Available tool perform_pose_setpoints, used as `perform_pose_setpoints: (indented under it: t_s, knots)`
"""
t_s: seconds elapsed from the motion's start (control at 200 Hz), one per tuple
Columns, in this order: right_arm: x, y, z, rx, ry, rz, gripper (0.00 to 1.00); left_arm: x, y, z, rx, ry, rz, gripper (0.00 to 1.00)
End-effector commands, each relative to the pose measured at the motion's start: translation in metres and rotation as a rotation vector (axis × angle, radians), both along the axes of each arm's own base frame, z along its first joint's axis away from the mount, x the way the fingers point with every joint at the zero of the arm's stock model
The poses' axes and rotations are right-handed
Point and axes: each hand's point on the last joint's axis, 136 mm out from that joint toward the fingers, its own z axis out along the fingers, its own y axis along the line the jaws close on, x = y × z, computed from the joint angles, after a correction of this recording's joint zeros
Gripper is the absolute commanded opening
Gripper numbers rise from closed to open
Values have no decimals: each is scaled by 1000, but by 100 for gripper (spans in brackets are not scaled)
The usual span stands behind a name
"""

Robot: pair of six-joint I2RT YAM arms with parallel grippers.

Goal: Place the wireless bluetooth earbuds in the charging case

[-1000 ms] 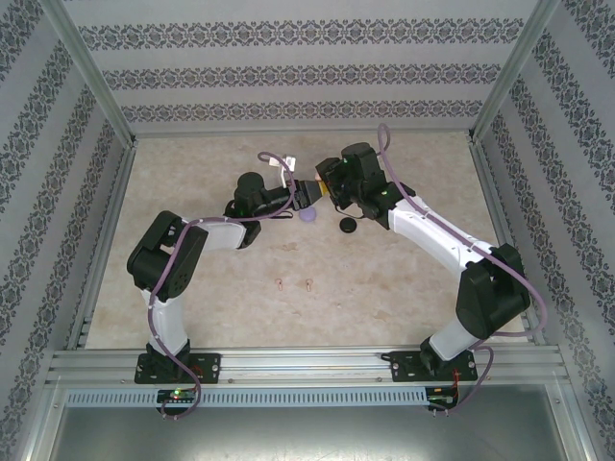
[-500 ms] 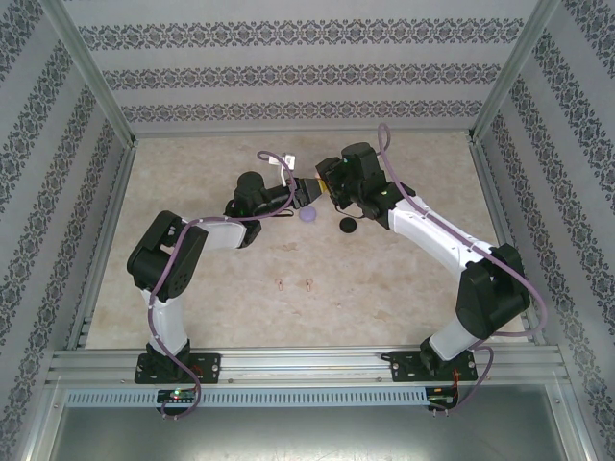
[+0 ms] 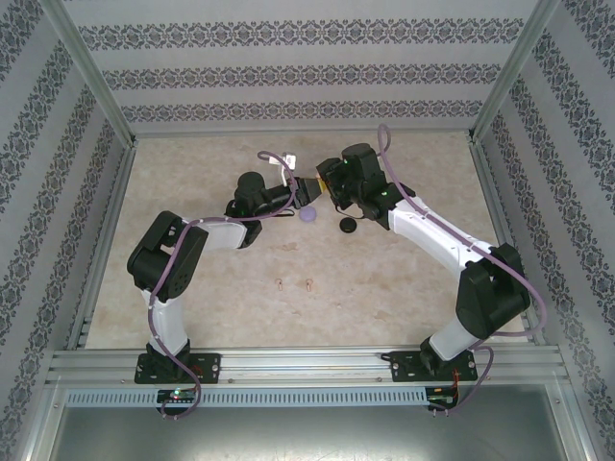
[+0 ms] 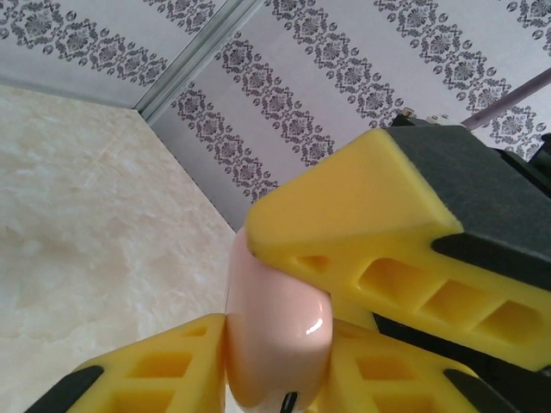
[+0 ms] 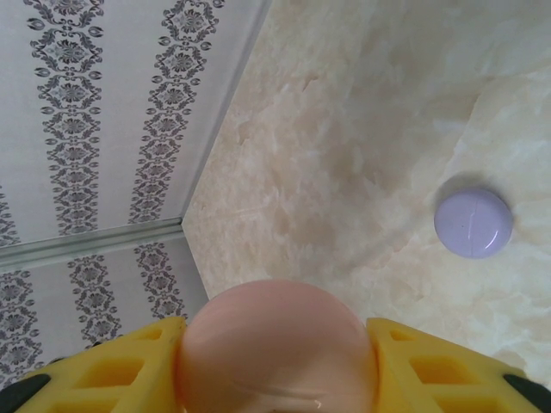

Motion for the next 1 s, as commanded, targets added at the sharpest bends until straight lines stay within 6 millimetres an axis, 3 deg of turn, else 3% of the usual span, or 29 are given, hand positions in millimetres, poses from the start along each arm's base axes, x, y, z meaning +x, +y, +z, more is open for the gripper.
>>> perform_pose_setpoints:
  t_s: [0.0, 0.13, 0.245, 0.325, 0.49, 0.63, 0.739, 0.994]
  knots:
    - [-4, 4, 11, 28, -24, 16, 34, 4, 0, 29, -39, -72, 21, 21]
    - [-2, 3, 15, 32, -33, 11, 37, 3, -1, 28, -35, -68, 15, 12]
    - [4, -2, 33, 31, -88, 18, 62, 3, -1, 27, -31, -64, 12, 1]
    - [7, -10, 53, 20, -149, 27, 71, 2, -1, 27, -27, -60, 7, 0]
    - [-2, -44, 76, -53, -239, 32, 74, 0, 2, 34, -24, -63, -10, 0]
    - [-16, -78, 70, -152, -288, 55, 77, -5, 8, 41, -12, -71, -44, 0]
    - [-24, -94, 63, -250, -367, 129, 77, -11, 10, 47, 16, -81, -81, 0]
    - [-50, -66, 63, -450, -642, 499, 77, -32, 8, 56, 101, -88, -187, 0]
